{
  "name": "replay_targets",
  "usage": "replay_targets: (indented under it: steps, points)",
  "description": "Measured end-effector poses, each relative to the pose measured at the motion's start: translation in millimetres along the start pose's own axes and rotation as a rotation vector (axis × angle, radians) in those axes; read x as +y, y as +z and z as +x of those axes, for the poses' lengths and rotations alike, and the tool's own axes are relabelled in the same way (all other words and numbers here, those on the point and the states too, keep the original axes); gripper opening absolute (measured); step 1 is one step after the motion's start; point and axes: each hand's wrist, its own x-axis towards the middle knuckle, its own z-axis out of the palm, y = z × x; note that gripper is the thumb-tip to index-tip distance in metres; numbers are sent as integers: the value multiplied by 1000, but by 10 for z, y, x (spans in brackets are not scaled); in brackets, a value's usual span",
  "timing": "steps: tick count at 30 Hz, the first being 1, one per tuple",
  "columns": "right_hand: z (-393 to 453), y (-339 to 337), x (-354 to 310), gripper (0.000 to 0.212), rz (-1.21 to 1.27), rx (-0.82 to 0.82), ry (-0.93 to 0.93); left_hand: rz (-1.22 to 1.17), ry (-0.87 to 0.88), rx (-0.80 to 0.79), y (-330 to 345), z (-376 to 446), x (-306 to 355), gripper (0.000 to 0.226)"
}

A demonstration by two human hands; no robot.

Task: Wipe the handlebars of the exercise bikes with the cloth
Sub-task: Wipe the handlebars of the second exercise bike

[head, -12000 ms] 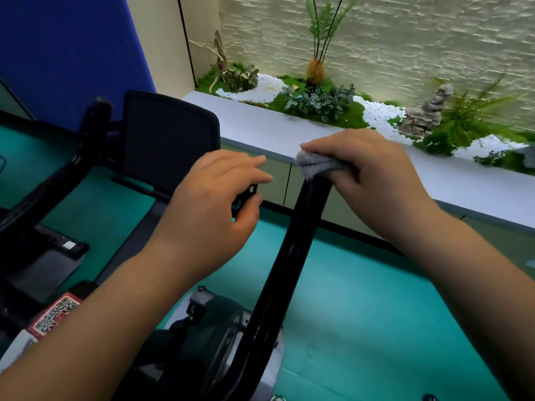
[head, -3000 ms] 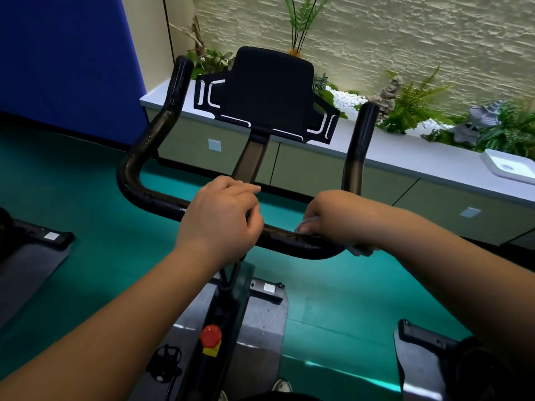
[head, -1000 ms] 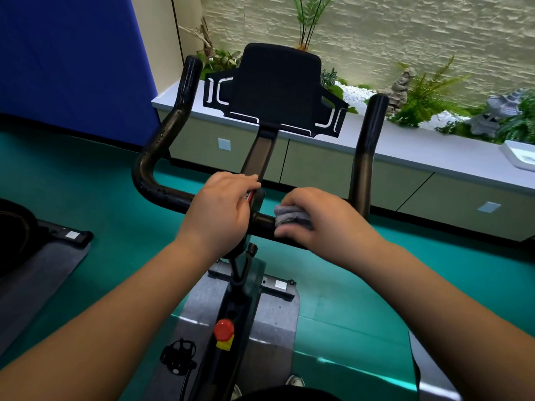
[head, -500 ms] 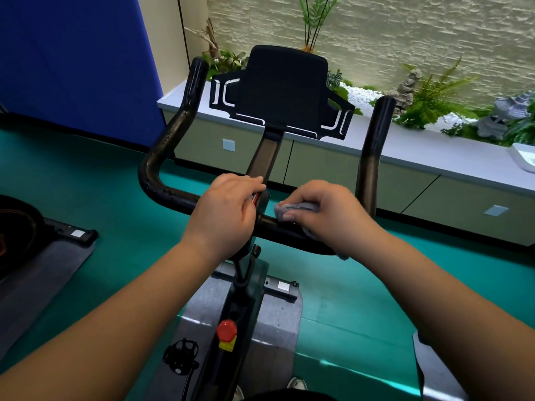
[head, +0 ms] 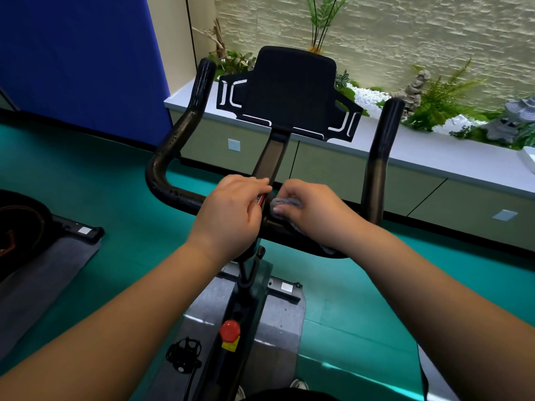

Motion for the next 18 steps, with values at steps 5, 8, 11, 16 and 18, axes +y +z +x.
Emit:
replay_targets:
  steps: [5, 8, 11, 16, 18]
  points:
    - [-41, -191, 194, 20, -133, -154, 68, -10, 5, -7, -8, 0, 13, 41]
    - [32, -261, 252, 10, -208, -302, 119, -11, -2, -1, -12, -5, 21, 41]
    - [220, -125, 162, 9, -139, -355, 109, -17, 0, 9, -13, -7, 17, 45]
    - [193, -104, 184, 18, -38, -344, 140, -19, 13, 7, -20, -4, 29, 46]
    - [132, -194, 226, 24, -127, -363, 152, -16, 11, -1, -17, -2, 33, 45]
